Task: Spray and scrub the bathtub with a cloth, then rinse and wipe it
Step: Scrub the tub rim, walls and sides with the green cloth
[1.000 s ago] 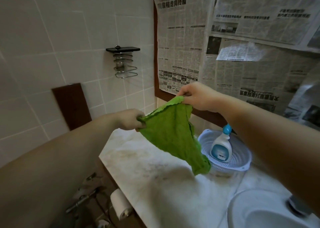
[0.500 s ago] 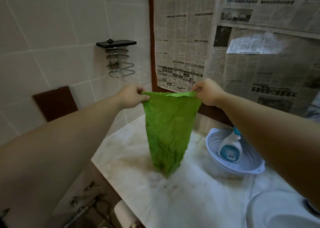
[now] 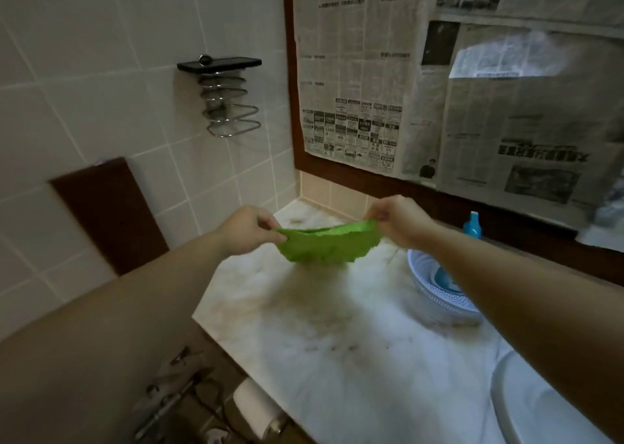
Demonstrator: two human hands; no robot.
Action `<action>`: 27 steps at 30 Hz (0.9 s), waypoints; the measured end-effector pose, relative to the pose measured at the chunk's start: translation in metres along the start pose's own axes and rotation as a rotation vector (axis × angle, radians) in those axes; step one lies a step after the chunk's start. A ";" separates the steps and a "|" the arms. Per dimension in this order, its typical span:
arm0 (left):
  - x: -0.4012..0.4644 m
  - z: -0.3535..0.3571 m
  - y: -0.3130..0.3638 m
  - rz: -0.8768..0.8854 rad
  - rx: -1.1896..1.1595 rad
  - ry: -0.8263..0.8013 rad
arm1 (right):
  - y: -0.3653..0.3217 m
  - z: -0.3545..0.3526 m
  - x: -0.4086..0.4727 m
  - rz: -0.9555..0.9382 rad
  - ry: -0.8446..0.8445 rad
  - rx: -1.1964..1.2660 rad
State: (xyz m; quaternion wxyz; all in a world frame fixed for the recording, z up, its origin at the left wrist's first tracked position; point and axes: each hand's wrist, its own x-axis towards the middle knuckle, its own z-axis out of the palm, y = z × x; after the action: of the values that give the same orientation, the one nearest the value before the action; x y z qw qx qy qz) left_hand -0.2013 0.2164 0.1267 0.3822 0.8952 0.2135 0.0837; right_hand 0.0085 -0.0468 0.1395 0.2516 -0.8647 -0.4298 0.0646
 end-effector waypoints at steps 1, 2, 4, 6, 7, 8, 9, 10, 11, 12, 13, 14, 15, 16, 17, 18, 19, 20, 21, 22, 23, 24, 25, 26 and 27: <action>-0.010 0.014 -0.012 -0.022 0.021 -0.044 | 0.010 0.019 -0.011 0.019 -0.058 0.024; -0.021 0.029 -0.025 -0.046 0.054 -0.089 | 0.022 0.039 -0.022 0.027 -0.113 0.025; -0.044 0.060 -0.049 -0.079 0.113 -0.195 | 0.041 0.074 -0.047 0.025 -0.196 0.007; -0.065 0.089 -0.071 -0.108 0.136 -0.282 | 0.054 0.102 -0.072 0.049 -0.279 -0.012; -0.073 0.101 -0.080 -0.119 0.151 -0.313 | 0.059 0.113 -0.083 0.055 -0.315 -0.040; -0.081 0.113 -0.087 -0.121 0.167 -0.342 | 0.063 0.122 -0.092 0.052 -0.350 -0.068; -0.088 0.122 -0.091 -0.114 0.182 -0.373 | 0.066 0.128 -0.100 0.053 -0.393 -0.097; -0.094 0.130 -0.093 -0.108 0.191 -0.399 | 0.069 0.132 -0.105 0.053 -0.442 -0.124; -0.098 0.135 -0.095 -0.107 0.193 -0.418 | 0.071 0.134 -0.109 0.046 -0.485 -0.144; -0.099 0.137 -0.095 -0.118 0.186 -0.429 | 0.074 0.135 -0.110 0.046 -0.518 -0.150; -0.099 0.139 -0.097 -0.132 0.174 -0.426 | 0.074 0.135 -0.109 0.046 -0.540 -0.148; -0.097 0.139 -0.098 -0.142 0.170 -0.404 | 0.076 0.135 -0.108 0.054 -0.549 -0.150; -0.094 0.138 -0.098 -0.142 0.174 -0.370 | 0.077 0.136 -0.105 0.061 -0.541 -0.144; -0.089 0.138 -0.099 -0.136 0.176 -0.332 | 0.076 0.137 -0.101 0.071 -0.521 -0.139; -0.084 0.138 -0.099 -0.130 0.172 -0.299 | 0.075 0.138 -0.096 0.089 -0.492 -0.126; -0.078 0.138 -0.099 -0.126 0.164 -0.275 | 0.074 0.139 -0.091 0.109 -0.459 -0.114; -0.071 0.138 -0.098 -0.125 0.160 -0.260 | 0.073 0.141 -0.086 0.132 -0.431 -0.101; -0.063 0.138 -0.098 -0.124 0.158 -0.250 | 0.071 0.144 -0.079 0.149 -0.410 -0.096; -0.054 0.139 -0.099 -0.127 0.153 -0.238 | 0.070 0.146 -0.073 0.156 -0.392 -0.102; -0.045 0.140 -0.099 -0.134 0.149 -0.220 | 0.069 0.150 -0.066 0.160 -0.384 -0.112; -0.036 0.141 -0.099 -0.139 0.152 -0.199 | 0.068 0.153 -0.057 0.167 -0.381 -0.120; -0.026 0.142 -0.099 -0.148 0.158 -0.183 | 0.066 0.156 -0.049 0.180 -0.381 -0.123; -0.014 0.143 -0.099 -0.156 0.156 -0.169 | 0.065 0.161 -0.039 0.202 -0.383 -0.119; -0.002 0.144 -0.099 -0.166 0.152 -0.153 | 0.064 0.165 -0.030 0.227 -0.385 -0.115; 0.010 0.145 -0.099 -0.174 0.146 -0.133 | 0.063 0.170 -0.020 0.249 -0.389 -0.110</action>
State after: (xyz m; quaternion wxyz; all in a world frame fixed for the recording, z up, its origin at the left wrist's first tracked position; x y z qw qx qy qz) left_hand -0.1787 0.1882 -0.0452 0.3351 0.9023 0.2700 -0.0249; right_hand -0.0149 -0.0298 -0.0407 0.1066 -0.8946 -0.3633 0.2372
